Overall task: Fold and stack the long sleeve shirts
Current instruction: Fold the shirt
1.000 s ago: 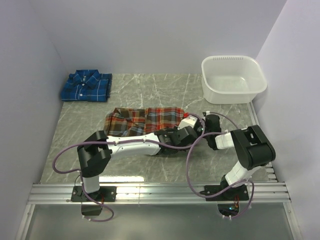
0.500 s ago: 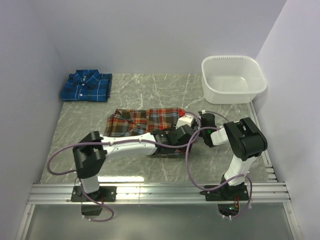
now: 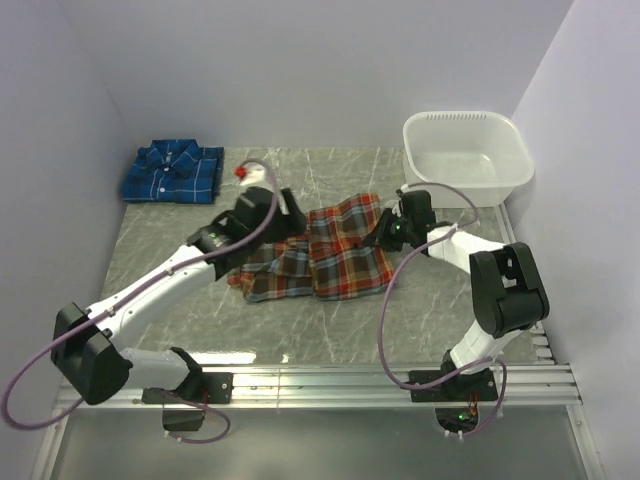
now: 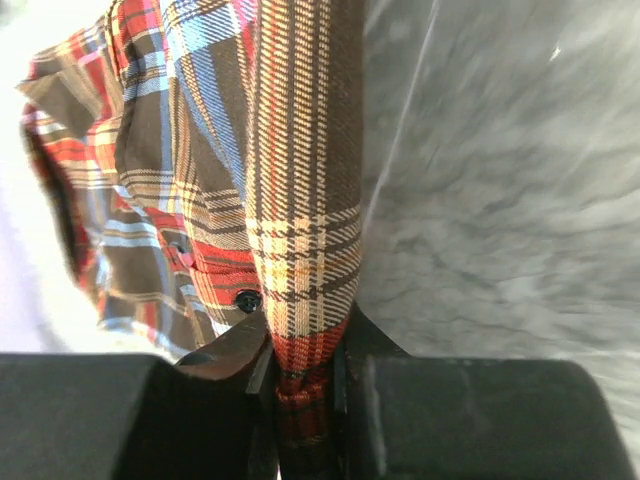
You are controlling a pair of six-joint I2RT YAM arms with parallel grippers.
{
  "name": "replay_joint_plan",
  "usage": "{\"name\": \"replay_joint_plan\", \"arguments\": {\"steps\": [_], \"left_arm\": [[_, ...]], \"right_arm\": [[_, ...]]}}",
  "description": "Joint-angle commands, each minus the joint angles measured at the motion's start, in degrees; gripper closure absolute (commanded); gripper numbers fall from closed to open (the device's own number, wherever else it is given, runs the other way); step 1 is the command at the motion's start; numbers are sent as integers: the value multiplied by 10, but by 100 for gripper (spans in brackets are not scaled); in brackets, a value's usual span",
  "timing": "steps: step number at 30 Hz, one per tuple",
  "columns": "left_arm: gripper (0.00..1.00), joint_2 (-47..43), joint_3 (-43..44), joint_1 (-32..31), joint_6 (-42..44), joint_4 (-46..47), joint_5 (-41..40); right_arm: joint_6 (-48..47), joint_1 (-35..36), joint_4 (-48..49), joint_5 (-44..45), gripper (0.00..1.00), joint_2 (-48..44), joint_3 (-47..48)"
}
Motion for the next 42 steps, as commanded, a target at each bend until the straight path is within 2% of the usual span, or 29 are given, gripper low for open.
{"name": "replay_joint_plan", "arguments": {"steps": [1, 8, 13, 17, 19, 22, 25, 29, 30, 35, 42], "left_arm": [[23, -18, -54, 92, 1, -10, 52], [33, -10, -184, 228, -55, 58, 163], [34, 60, -217, 275, -91, 148, 246], [35, 125, -193, 278, -93, 168, 268], [40, 147, -188, 278, -97, 183, 282], [42, 193, -183, 277, -108, 207, 309], [48, 204, -195, 275, -117, 222, 322], [65, 201, -217, 266, -128, 240, 333], [74, 200, -221, 262, -130, 240, 331], [92, 184, -243, 250, -139, 239, 323], [93, 154, -276, 236, -154, 246, 315]], "right_arm": [[-96, 2, -133, 87, 100, -34, 70], [-186, 38, -282, 217, 100, -11, 208], [-232, 64, -330, 280, 100, 13, 276], [-252, 88, -362, 327, 100, 29, 324], [-257, 106, -373, 364, 100, 42, 337], [-263, 131, -395, 425, 100, 58, 360], [-258, 148, -424, 487, 100, 79, 386], [-251, 172, -463, 548, 100, 101, 424], [-250, 182, -469, 558, 100, 106, 431], [-251, 222, -500, 622, 100, 129, 474], [-241, 299, -560, 688, 98, 194, 559]]}}
